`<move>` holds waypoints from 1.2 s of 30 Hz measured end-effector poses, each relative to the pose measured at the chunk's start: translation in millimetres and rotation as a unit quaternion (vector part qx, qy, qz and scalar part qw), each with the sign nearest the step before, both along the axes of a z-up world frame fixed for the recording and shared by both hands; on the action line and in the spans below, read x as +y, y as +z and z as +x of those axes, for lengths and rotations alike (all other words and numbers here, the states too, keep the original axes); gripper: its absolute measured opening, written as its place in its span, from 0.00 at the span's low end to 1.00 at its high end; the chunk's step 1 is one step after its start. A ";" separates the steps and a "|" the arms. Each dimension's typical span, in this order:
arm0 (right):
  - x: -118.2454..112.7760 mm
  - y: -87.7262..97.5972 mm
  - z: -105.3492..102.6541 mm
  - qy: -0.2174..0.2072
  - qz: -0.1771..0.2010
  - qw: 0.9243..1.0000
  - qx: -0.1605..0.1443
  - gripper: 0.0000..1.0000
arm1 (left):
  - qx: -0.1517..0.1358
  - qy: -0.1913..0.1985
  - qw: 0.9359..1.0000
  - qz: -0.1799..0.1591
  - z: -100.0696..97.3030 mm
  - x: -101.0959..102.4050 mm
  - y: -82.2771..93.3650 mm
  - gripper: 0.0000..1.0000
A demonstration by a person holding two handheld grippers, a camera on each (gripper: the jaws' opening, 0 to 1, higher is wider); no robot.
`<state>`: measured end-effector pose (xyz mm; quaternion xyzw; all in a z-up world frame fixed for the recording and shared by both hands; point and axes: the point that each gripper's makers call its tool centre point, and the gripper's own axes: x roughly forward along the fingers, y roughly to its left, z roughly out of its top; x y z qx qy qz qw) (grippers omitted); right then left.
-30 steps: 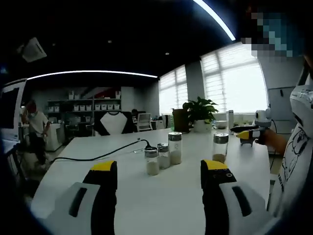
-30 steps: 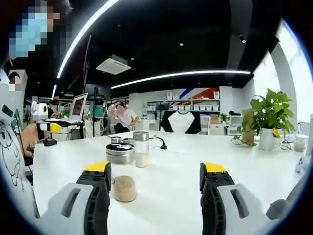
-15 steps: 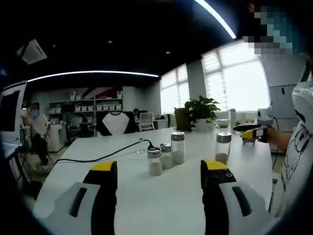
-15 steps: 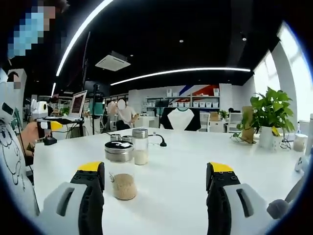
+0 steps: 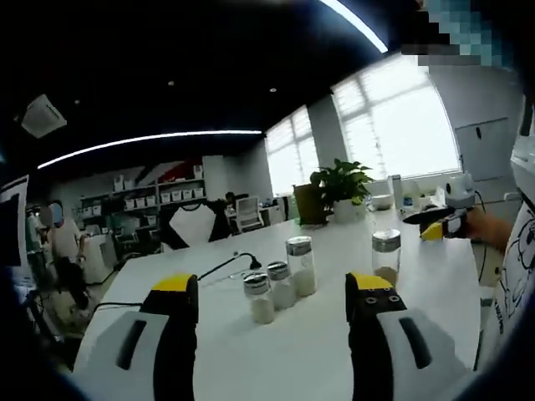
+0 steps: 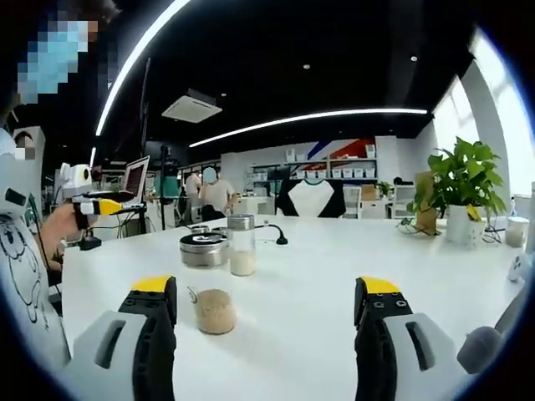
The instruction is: Rotate the seasoning bottle until the label or dispensing opening points toward the visible target arrow and the bottle remains upright within the marked orientation range
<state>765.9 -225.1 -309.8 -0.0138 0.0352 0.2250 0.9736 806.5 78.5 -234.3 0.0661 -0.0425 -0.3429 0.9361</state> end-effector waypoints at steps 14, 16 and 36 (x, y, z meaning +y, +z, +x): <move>-15.1 -3.6 -2.4 -0.020 0.014 1.000 -0.003 0.82 | 0.001 -0.032 0.999 -0.003 36.4 -64.1 25.5 0.70; -17.2 -3.2 -1.5 -0.021 0.023 1.000 -0.005 0.80 | 0.005 -0.042 0.999 -0.003 44.6 -77.8 23.1 0.69; -16.1 -0.4 -0.9 -0.003 0.043 0.999 -0.008 0.70 | 0.049 -0.025 0.998 -0.013 130.4 -136.9 -15.1 0.68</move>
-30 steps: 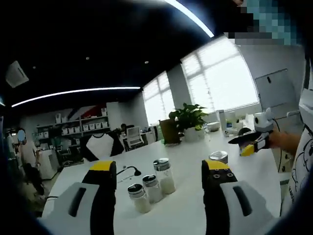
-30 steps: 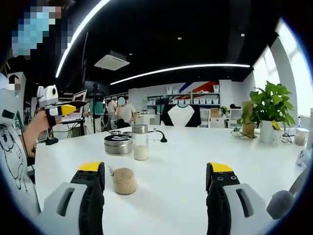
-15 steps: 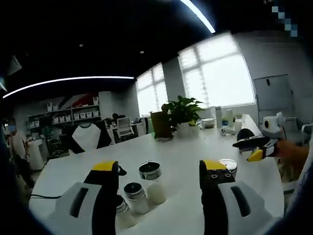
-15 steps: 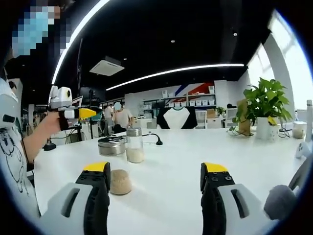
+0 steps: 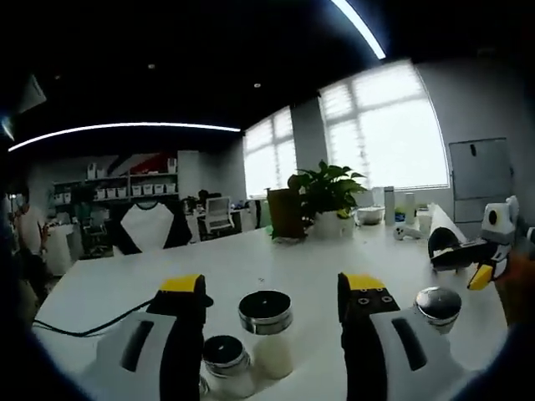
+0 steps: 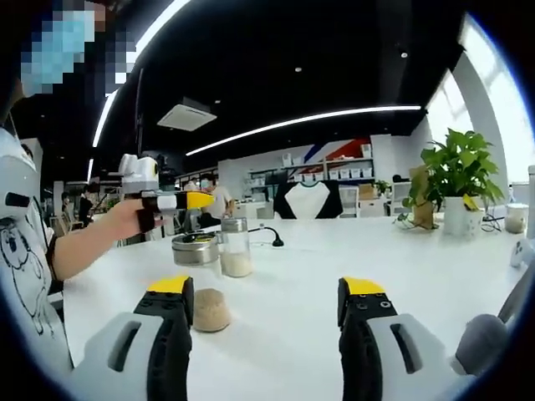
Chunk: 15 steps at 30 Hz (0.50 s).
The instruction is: Rotate the seasoning bottle until the label or dispensing opening points toward the visible target arrow and the bottle remains upright within the marked orientation range
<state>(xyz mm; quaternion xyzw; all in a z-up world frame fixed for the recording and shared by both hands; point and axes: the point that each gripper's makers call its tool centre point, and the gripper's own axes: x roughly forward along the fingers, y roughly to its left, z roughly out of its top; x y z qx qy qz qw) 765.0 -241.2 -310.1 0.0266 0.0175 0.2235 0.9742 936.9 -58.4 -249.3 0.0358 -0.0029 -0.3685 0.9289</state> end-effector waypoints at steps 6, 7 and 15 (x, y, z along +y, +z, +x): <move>-1.8 -5.8 0.4 0.001 0.007 1.000 0.004 0.68 | 0.003 0.002 1.000 0.014 10.0 -7.5 -20.7 0.66; -3.9 -7.7 1.8 -0.001 0.006 1.000 0.007 0.68 | 0.006 0.000 1.000 0.008 11.5 -9.6 -22.3 0.66; -12.7 -3.9 2.3 -0.011 0.025 1.000 0.001 0.65 | 0.001 0.006 1.000 0.000 25.9 -19.3 -25.6 0.64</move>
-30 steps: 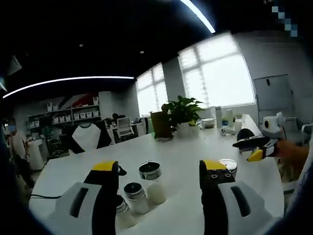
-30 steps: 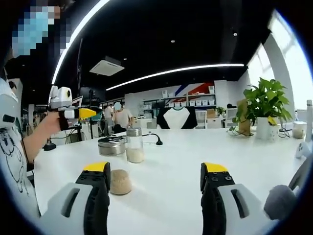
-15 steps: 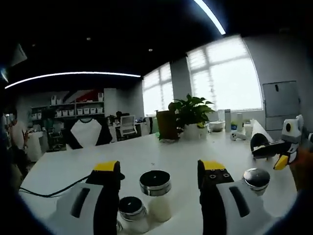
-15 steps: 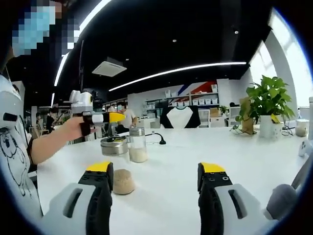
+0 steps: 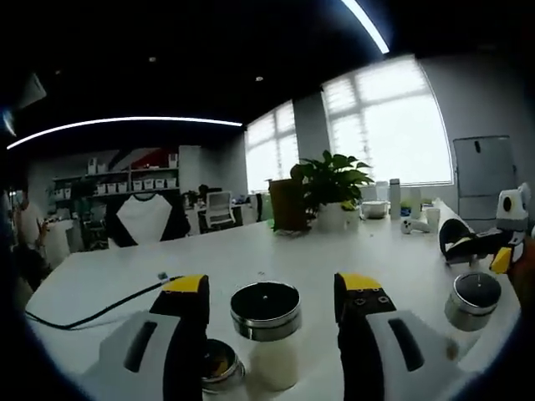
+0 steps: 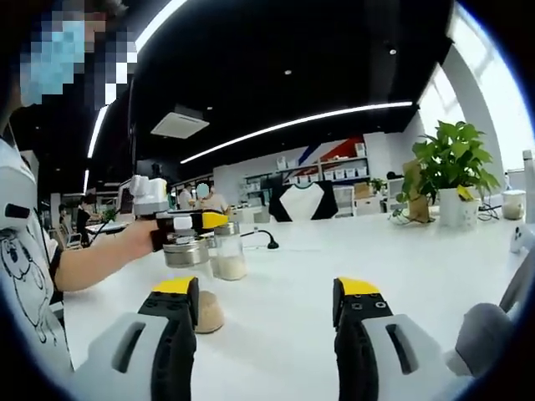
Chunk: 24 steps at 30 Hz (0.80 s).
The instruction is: Rotate the seasoning bottle until the label or dispensing opening points toward the visible target arrow and the bottle remains upright within the marked orientation range
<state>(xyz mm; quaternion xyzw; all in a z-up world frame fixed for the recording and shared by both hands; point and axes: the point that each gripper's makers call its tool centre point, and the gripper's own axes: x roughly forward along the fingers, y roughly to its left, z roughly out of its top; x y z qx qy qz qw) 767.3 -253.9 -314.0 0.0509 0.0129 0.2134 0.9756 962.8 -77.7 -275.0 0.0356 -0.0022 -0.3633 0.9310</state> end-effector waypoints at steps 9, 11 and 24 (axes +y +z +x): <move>-3.7 2.5 -3.5 0.000 0.015 1.000 -0.004 0.61 | 0.010 -0.001 1.000 0.021 8.4 -7.8 -16.7 0.57; -6.7 1.1 -4.0 -0.002 0.014 1.000 -0.002 0.61 | 0.013 0.000 1.000 0.018 11.2 -7.3 -17.8 0.57; -16.3 -0.1 -7.3 -0.014 0.009 1.000 -0.004 0.58 | 0.006 -0.010 0.999 0.050 13.4 -12.2 -25.5 0.45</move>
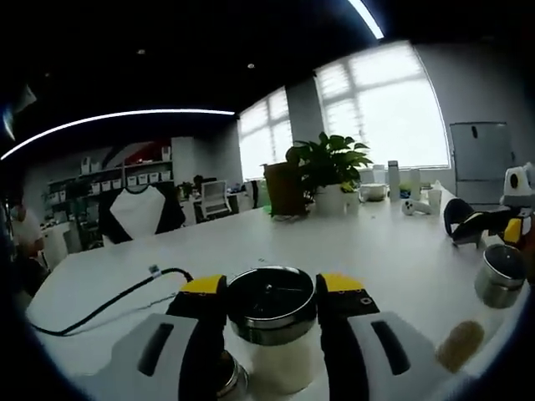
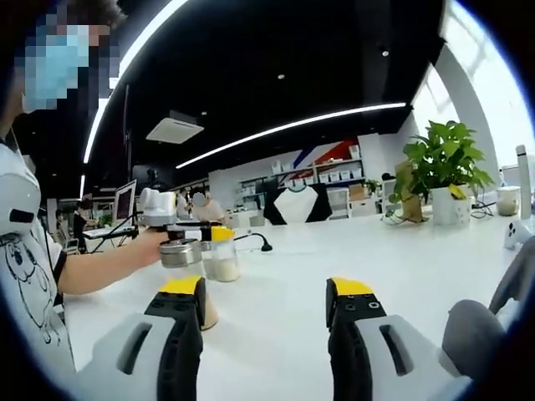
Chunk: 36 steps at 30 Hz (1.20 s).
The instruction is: Rotate the seasoning bottle until the label or dispensing opening points toward the visible target arrow and the bottle remains upright within the marked orientation range
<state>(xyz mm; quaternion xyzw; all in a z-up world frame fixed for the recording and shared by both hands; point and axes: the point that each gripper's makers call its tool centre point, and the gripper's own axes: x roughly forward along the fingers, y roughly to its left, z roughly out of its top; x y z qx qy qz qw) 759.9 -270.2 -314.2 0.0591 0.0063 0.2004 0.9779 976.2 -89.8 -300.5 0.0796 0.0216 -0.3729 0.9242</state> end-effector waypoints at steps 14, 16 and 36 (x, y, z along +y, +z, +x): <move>1.4 -6.2 -4.5 0.004 -0.009 1.000 0.003 0.53 | 0.006 0.004 1.000 -0.016 2.1 -3.2 1.8 0.44; 1.5 -6.6 -4.6 0.008 -0.004 1.000 0.002 0.53 | 0.002 0.006 1.000 -0.014 1.2 -4.5 2.4 0.43; 7.3 -1.2 -1.2 0.019 0.012 1.000 -0.007 0.50 | -0.005 -0.008 1.000 -0.022 -39.3 -7.2 17.2 0.43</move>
